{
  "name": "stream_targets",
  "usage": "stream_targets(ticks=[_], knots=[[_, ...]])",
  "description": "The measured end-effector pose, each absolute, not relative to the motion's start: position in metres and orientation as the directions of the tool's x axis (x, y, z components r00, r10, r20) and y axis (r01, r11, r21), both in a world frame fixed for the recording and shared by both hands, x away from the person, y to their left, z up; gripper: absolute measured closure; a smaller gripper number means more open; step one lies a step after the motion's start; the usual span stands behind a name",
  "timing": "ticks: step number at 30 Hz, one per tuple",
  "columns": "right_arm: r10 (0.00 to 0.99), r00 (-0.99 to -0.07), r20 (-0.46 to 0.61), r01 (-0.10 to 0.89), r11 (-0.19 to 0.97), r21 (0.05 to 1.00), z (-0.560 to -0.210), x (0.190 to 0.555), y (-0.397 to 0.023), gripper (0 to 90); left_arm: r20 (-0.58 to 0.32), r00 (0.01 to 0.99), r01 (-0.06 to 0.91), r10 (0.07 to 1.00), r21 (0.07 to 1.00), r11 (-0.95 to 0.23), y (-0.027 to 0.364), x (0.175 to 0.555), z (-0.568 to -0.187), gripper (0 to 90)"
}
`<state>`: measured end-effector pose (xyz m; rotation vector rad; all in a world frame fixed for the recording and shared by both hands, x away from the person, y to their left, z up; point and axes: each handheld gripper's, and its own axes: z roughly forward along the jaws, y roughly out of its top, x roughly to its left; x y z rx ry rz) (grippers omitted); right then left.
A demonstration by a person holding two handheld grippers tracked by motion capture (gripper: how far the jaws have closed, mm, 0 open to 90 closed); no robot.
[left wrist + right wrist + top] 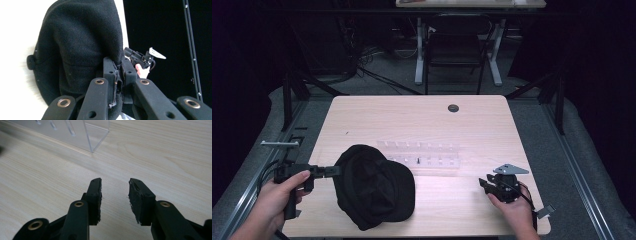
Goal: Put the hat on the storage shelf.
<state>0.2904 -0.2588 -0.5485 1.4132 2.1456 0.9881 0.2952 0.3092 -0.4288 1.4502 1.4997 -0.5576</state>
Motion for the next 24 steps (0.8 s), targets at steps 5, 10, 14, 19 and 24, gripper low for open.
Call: stream_targets(ticks=[5,10,14,19,24], knots=[[0.908,-0.415,0.063,0.637,0.241,0.732,-0.549,0.290,-0.259,62.5,-0.854,0.165,0.938,0.493,0.291,0.190,0.307,0.296,-0.422,85.7],[0.909,-0.413,0.063,0.641,0.241,0.729,-0.549,0.290,-0.259,62.4,-0.860,0.173,0.936,0.480,0.295,0.190,0.304,0.297,-0.414,85.8],[0.908,-0.414,0.065,0.639,0.239,0.731,-0.549,0.291,-0.259,62.4,-0.858,0.187,0.934,0.478,0.306,0.186,0.303,0.298,-0.407,85.8],[0.909,-0.412,0.067,0.641,0.237,0.730,-0.549,0.290,-0.260,62.4,-0.853,0.198,0.930,0.483,0.319,0.182,0.301,0.299,-0.398,85.8],[0.910,-0.410,0.065,0.641,0.237,0.730,-0.549,0.290,-0.260,62.4,-0.843,0.216,0.923,0.493,0.341,0.179,0.301,0.299,-0.387,85.7]])
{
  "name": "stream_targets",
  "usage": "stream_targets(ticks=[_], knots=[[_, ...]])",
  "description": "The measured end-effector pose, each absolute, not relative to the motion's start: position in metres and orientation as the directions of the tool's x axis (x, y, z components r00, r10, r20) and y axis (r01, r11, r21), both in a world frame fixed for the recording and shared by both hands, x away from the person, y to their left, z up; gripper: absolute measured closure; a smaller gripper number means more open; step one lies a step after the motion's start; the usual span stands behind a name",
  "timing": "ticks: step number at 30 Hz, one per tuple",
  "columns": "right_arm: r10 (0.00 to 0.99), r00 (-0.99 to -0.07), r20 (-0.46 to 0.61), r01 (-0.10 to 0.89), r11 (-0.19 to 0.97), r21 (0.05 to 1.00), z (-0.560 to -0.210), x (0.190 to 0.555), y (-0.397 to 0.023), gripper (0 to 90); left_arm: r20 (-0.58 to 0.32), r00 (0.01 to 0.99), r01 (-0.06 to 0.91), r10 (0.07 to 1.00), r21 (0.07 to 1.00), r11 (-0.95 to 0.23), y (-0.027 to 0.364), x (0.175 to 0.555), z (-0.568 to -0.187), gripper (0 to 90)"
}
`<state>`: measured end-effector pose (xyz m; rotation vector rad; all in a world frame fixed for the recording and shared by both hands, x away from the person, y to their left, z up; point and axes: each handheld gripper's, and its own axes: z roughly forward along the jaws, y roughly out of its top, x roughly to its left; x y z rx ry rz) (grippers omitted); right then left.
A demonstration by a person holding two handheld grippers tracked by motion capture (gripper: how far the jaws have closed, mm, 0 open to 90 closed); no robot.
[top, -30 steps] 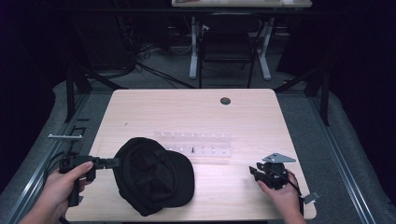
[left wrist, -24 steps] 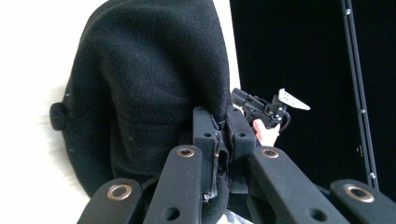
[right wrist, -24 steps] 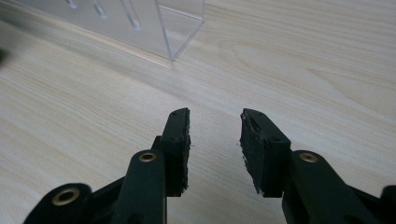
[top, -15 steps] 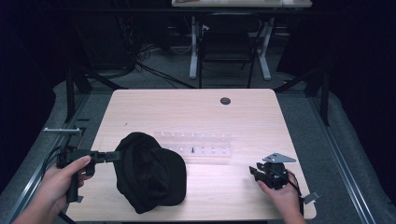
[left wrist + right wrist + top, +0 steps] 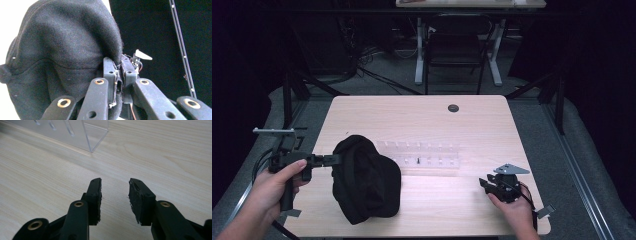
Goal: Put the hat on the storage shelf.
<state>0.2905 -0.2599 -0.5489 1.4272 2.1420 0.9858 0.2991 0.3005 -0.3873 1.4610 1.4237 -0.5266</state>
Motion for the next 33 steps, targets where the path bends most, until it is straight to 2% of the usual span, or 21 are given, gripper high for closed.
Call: stream_targets(ticks=[19,33], knots=[[0.910,-0.409,0.068,0.641,0.233,0.731,-0.549,0.291,-0.260,62.4,-0.827,0.256,0.888,0.501,0.406,0.215,0.306,0.302,-0.348,85.7],[0.909,-0.412,0.071,0.643,0.234,0.729,-0.549,0.291,-0.259,61.8,-0.831,0.302,0.872,0.468,0.439,0.217,0.284,0.324,-0.329,85.7]])
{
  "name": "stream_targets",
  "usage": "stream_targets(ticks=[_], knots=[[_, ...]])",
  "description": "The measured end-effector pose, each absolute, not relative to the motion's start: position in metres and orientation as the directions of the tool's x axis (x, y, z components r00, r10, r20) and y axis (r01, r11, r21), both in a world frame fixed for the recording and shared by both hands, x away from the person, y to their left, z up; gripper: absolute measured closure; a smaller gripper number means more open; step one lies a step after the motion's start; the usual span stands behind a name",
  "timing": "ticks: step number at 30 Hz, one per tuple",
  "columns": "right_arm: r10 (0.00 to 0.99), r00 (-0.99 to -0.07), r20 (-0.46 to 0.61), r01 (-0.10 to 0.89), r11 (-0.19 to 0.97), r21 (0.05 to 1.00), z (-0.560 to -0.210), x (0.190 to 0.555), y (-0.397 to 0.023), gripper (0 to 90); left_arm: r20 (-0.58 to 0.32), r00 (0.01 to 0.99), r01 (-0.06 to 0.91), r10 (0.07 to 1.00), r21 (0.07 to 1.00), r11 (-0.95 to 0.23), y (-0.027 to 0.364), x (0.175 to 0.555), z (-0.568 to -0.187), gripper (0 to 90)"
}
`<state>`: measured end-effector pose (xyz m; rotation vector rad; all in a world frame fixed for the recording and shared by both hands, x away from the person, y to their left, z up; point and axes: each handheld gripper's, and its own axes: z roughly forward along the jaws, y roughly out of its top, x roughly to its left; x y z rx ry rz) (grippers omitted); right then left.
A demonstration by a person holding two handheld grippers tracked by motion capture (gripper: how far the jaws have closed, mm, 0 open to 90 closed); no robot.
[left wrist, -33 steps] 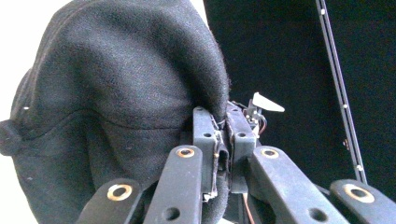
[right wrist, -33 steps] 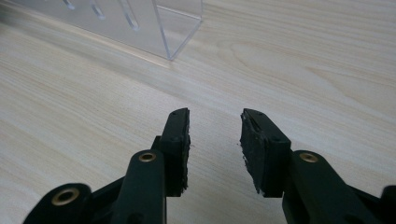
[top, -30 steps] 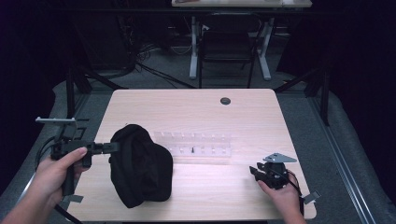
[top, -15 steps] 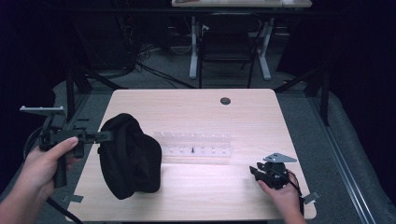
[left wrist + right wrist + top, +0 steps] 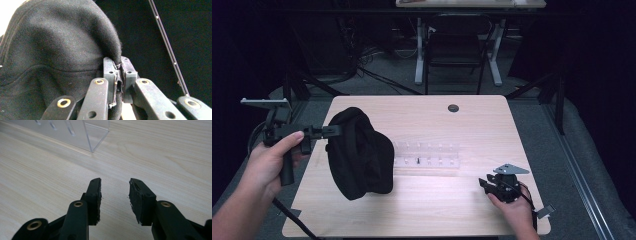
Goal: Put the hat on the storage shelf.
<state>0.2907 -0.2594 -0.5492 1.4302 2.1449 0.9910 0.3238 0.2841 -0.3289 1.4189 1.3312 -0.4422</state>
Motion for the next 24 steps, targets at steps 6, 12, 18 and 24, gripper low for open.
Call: stream_targets(ticks=[6,12,18,24], knots=[[0.907,-0.416,0.072,0.638,0.234,0.733,-0.549,0.291,-0.260,61.8,-0.831,0.303,0.871,0.467,0.440,0.220,0.277,0.332,-0.325,85.7],[0.904,-0.421,0.072,0.639,0.239,0.731,-0.549,0.291,-0.260,61.7,-0.826,0.306,0.868,0.473,0.447,0.218,0.268,0.343,-0.321,85.7],[0.906,-0.418,0.070,0.638,0.238,0.732,-0.549,0.291,-0.259,61.7,-0.823,0.308,0.863,0.478,0.453,0.225,0.262,0.351,-0.317,85.7],[0.903,-0.423,0.069,0.638,0.243,0.730,-0.549,0.291,-0.260,61.7,-0.818,0.305,0.864,0.487,0.453,0.220,0.253,0.360,-0.315,85.7]])
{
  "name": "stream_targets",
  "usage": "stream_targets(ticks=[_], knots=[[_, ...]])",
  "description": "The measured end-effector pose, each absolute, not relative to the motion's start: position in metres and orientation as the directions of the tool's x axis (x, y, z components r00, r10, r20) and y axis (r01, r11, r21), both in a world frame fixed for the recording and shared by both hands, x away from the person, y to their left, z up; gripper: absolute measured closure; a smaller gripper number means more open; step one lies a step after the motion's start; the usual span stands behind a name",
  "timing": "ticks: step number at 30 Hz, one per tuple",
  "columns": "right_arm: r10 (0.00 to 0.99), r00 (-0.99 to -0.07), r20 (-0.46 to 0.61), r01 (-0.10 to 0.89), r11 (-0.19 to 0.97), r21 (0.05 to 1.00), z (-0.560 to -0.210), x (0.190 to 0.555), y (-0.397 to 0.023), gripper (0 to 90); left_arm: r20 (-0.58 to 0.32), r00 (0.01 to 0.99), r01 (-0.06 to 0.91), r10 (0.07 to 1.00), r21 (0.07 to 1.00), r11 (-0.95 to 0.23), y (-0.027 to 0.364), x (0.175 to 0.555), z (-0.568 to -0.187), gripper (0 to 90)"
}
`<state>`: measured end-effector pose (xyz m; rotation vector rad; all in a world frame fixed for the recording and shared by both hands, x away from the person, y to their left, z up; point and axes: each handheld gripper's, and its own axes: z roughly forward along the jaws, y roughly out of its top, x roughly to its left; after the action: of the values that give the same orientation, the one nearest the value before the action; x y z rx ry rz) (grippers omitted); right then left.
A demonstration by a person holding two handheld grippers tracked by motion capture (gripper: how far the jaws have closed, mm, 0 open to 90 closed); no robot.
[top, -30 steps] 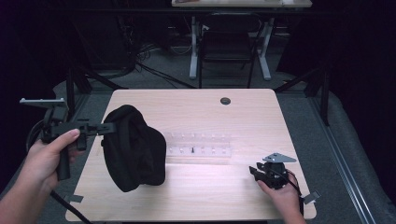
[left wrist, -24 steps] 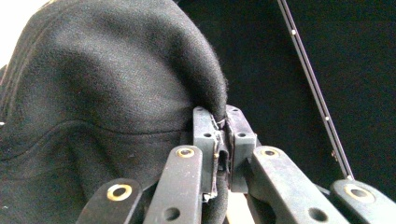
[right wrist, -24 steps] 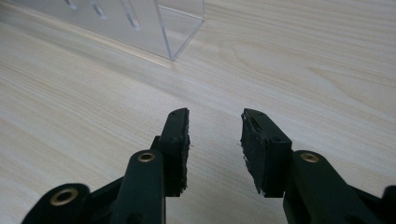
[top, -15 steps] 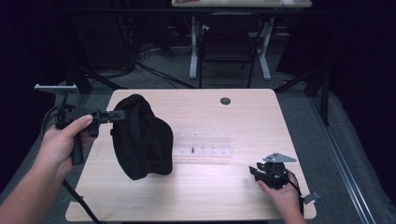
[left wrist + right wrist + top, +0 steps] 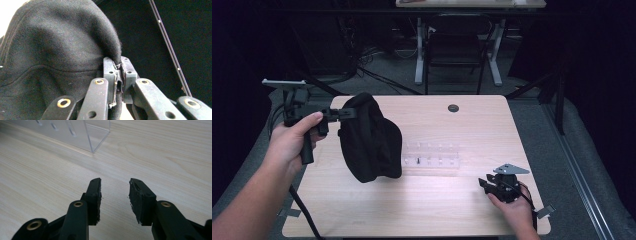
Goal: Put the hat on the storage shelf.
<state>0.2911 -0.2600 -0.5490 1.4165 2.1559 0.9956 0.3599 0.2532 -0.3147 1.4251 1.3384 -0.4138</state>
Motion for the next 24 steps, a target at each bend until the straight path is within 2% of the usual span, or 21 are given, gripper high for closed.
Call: stream_targets(ticks=[24], knots=[[0.903,-0.422,0.084,0.638,0.230,0.735,-0.548,0.291,-0.262,61.7,-0.806,0.304,0.871,0.508,0.450,0.194,0.205,0.393,-0.310,85.7]])
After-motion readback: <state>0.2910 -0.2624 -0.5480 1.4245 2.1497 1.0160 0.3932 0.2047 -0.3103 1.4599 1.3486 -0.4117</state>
